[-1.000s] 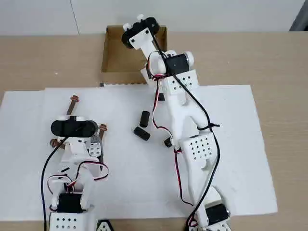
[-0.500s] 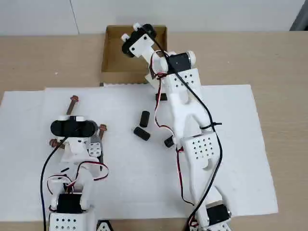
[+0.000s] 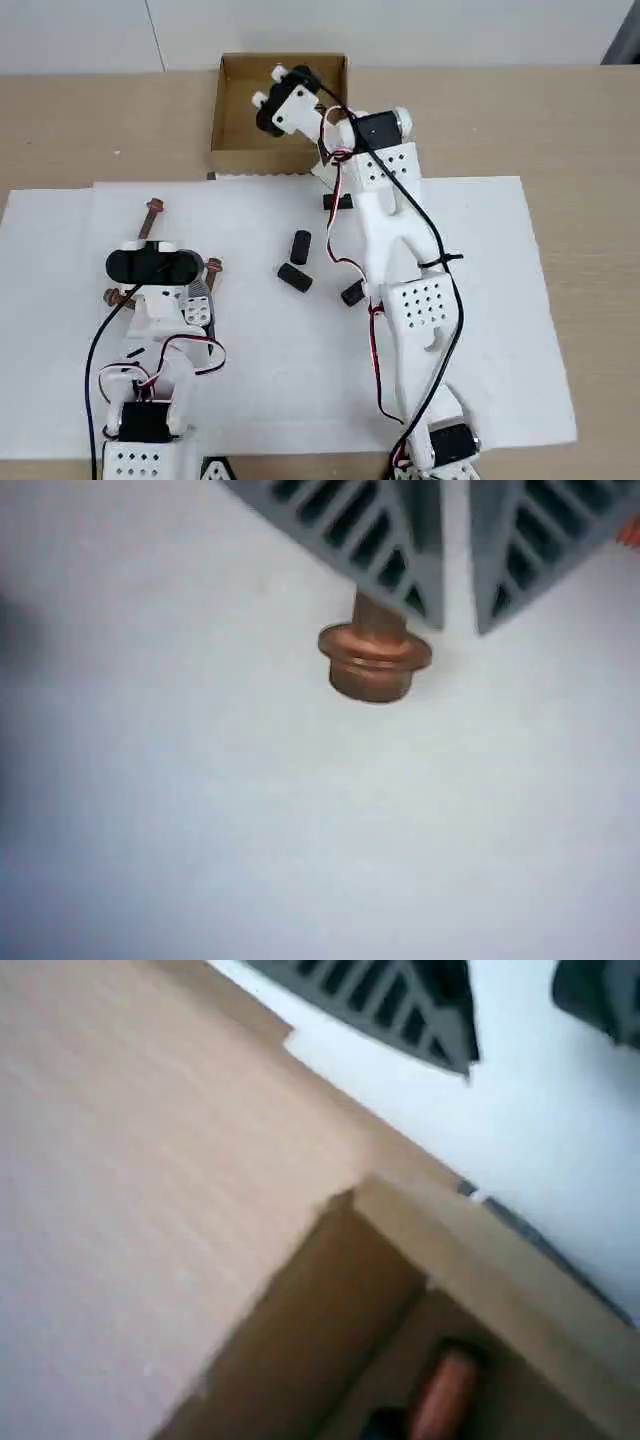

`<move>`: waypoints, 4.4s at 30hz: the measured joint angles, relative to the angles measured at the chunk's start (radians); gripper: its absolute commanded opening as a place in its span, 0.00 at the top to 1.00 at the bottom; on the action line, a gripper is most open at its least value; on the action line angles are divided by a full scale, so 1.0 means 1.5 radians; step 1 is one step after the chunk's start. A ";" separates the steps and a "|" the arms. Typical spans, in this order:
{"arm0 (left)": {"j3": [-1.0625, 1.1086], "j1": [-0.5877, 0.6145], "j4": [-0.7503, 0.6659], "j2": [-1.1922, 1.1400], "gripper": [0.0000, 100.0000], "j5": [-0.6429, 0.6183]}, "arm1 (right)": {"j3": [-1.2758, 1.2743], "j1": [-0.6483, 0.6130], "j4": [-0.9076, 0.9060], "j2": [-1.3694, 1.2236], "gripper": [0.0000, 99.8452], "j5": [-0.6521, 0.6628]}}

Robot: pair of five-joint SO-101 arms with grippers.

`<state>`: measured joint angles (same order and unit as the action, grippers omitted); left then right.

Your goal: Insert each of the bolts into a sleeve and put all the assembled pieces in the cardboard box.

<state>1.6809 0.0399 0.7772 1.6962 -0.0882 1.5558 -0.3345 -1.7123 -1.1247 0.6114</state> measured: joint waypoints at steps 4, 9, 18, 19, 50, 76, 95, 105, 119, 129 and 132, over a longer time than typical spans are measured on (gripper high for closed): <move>0.000 0.000 0.000 0.000 0.99 0.000 | -0.001 0.000 0.000 -0.027 0.91 0.011; 0.000 0.000 0.000 0.000 0.99 0.000 | -0.001 0.000 0.000 -0.050 0.91 0.019; 0.000 0.000 0.000 0.000 0.99 0.000 | 0.007 0.000 0.000 -0.079 0.91 0.027; 0.000 0.000 0.000 0.000 0.99 0.000 | 0.010 0.000 0.000 -0.082 0.91 0.027; 0.000 0.000 0.000 0.000 0.99 0.000 | -0.330 -0.038 -0.005 0.226 0.88 -0.017; 0.000 0.000 0.000 0.000 0.99 0.000 | -0.370 -0.003 0.099 0.132 0.88 0.203; 0.000 0.000 0.000 0.000 0.99 0.000 | -0.367 -0.002 0.151 0.091 0.88 0.232; 0.000 0.000 0.000 0.000 0.99 0.000 | -0.368 -0.002 0.151 0.075 0.85 0.232; 0.000 0.000 0.000 0.000 0.99 0.000 | -0.377 -0.003 0.117 0.111 1.00 0.207; 0.000 0.000 0.000 0.000 0.99 0.000 | -0.385 -0.006 0.005 0.237 1.00 0.009; 0.000 0.000 0.000 0.000 0.99 0.000 | -0.398 0.001 -0.001 0.293 1.00 -0.062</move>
<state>1.6809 0.0399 0.7772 1.6962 -0.0882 0.9590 -0.3330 -1.7139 -0.6859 0.5178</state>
